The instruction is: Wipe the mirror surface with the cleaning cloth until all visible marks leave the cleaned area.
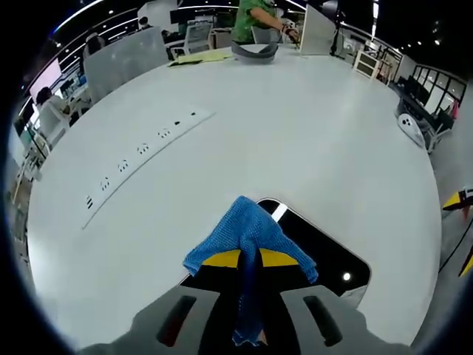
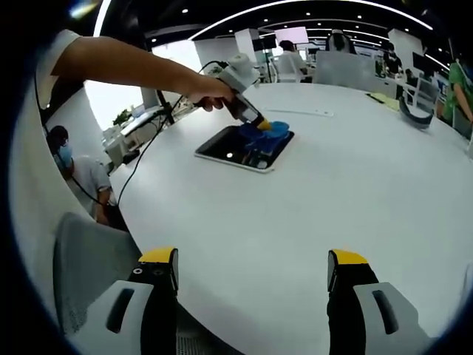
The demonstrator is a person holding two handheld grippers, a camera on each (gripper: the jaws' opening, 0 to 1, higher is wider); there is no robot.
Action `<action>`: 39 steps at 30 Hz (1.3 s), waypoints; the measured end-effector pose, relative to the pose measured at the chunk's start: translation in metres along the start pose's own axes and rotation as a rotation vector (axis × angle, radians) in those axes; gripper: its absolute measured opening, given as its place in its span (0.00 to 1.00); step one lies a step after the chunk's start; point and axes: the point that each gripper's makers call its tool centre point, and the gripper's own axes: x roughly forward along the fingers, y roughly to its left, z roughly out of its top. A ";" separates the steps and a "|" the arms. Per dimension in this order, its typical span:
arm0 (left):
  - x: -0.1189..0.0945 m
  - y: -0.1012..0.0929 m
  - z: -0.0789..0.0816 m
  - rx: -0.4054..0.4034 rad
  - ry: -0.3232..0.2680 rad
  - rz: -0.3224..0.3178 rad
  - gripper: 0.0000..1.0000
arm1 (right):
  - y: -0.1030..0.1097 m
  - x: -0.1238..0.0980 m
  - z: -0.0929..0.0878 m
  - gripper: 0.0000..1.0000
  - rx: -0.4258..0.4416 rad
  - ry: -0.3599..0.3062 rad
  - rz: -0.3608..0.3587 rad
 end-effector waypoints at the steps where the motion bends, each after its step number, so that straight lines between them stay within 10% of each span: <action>1: 0.000 0.000 0.000 -0.001 0.000 0.001 0.06 | 0.000 0.000 0.000 0.82 0.000 0.002 -0.001; 39: 0.007 -0.005 0.011 -0.035 0.002 0.006 0.06 | -0.005 -0.004 -0.002 0.82 0.010 -0.002 -0.010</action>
